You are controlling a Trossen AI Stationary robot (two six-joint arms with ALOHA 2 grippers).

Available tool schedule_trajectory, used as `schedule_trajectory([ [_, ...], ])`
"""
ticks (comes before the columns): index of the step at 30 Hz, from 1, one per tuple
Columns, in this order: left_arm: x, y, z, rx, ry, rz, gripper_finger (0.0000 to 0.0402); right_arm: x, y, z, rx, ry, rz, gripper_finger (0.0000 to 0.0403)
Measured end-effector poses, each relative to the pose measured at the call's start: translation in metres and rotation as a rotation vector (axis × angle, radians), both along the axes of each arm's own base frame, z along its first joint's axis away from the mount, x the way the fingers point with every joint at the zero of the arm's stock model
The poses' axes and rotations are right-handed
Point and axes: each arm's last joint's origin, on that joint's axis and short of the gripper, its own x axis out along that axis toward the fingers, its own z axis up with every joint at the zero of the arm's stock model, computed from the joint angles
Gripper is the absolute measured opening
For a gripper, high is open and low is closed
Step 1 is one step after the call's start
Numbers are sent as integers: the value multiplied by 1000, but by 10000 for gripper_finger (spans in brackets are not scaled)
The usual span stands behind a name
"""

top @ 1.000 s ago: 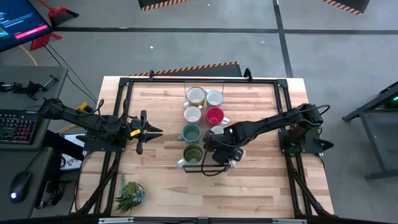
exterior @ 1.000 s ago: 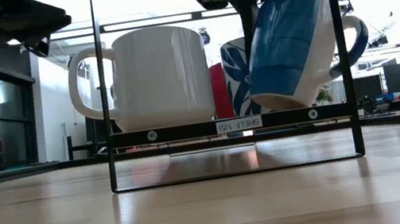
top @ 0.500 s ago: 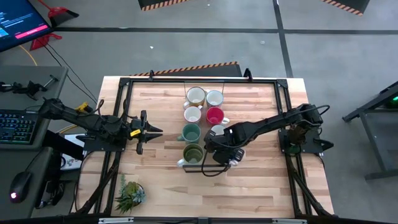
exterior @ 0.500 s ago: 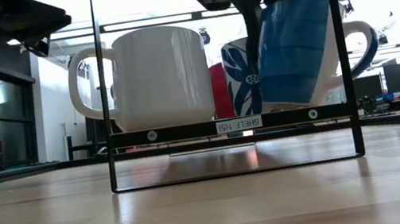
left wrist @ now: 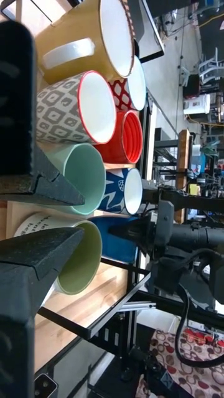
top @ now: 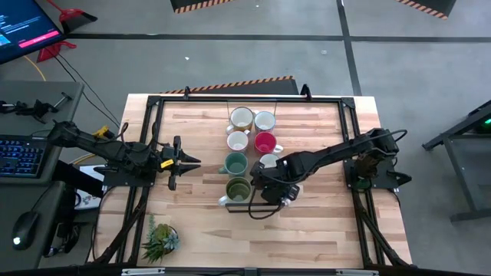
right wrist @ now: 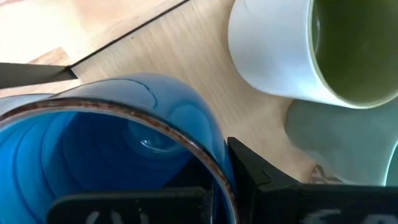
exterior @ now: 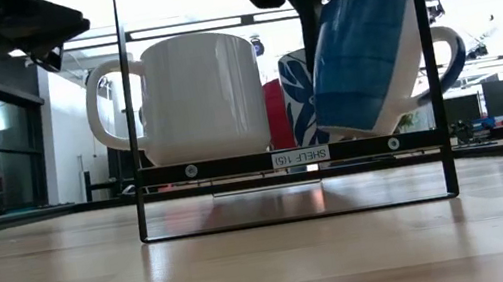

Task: Place coffee mugs
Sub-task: Put the blue mug on the shelf

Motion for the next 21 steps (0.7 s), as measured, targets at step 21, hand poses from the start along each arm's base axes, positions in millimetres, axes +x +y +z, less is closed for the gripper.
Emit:
schedule_trajectory([
  [21,0,1,1,12,-7,20,58,-1,0,0,-7,3,9,12],
])
